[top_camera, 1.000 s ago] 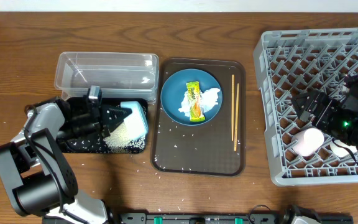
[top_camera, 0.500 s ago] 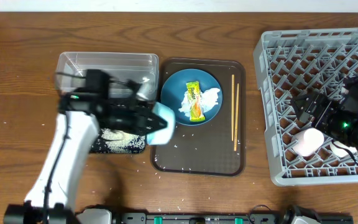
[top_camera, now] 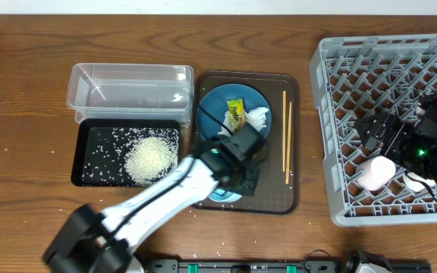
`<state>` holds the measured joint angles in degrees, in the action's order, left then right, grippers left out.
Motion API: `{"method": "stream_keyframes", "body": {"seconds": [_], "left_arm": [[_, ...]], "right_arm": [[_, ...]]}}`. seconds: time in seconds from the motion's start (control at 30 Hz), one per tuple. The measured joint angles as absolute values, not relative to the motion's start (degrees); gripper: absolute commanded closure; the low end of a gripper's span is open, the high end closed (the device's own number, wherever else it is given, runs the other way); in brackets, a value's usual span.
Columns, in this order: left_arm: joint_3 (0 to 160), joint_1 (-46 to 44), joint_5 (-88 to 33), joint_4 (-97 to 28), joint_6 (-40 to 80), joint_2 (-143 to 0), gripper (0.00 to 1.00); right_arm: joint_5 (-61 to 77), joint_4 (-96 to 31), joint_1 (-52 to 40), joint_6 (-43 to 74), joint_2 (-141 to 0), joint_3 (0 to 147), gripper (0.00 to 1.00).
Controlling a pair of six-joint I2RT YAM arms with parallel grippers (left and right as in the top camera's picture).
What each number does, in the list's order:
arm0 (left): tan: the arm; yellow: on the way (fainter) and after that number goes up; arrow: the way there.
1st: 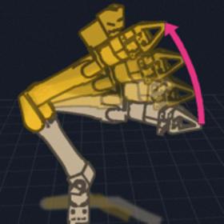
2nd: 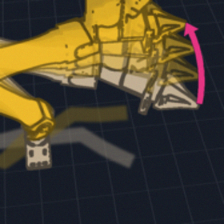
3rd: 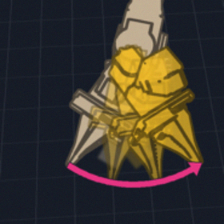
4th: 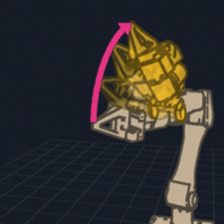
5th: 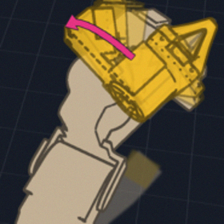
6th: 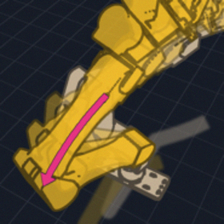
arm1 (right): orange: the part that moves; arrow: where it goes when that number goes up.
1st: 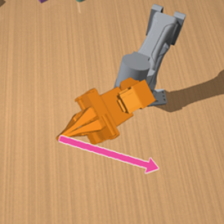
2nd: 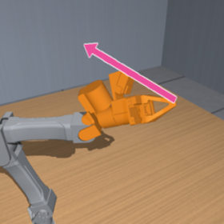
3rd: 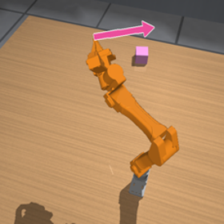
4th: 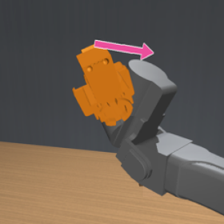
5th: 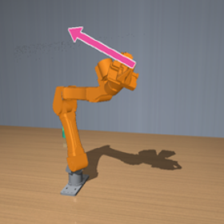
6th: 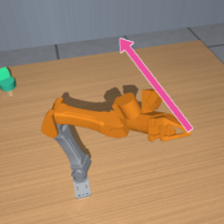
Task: Sort waste into correct bins and load items into the dishwasher rack
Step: 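Set the empty bowl back on the brown tray, then grasp the yellow snack wrapper from the blue plate, left gripper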
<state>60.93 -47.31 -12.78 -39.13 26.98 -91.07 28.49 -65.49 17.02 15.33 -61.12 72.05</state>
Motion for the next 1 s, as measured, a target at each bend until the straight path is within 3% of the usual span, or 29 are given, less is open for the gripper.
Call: {"method": "stream_keyframes", "body": {"seconds": [0.13, 0.27, 0.4, 0.7, 1.0], "left_arm": [[60.8, -48.4, -9.5, -36.8, 29.6, -95.1, 0.57], [62.2, -48.4, -7.9, -42.0, 30.7, -95.6, 0.49], [69.1, -48.4, -7.9, -49.0, 29.6, -94.9, 0.33], [77.3, -45.9, 4.8, -40.2, 20.6, -92.6, 0.30], [77.3, -36.9, 10.5, -26.8, 15.5, -109.3, 0.30]], "right_arm": [[28.5, -65.5, 17.0, 15.3, -61.1, 72.1, 0.04], [28.5, -65.5, 17.0, 15.3, -61.1, 72.1, 0.04], [28.5, -65.5, 17.0, 15.2, -61.1, 72.1, 0.04], [28.5, -65.5, 17.0, 15.3, -61.1, 72.1, 0.04], [28.5, -65.8, 17.0, 15.2, -61.1, 72.1, 0.04]]}}
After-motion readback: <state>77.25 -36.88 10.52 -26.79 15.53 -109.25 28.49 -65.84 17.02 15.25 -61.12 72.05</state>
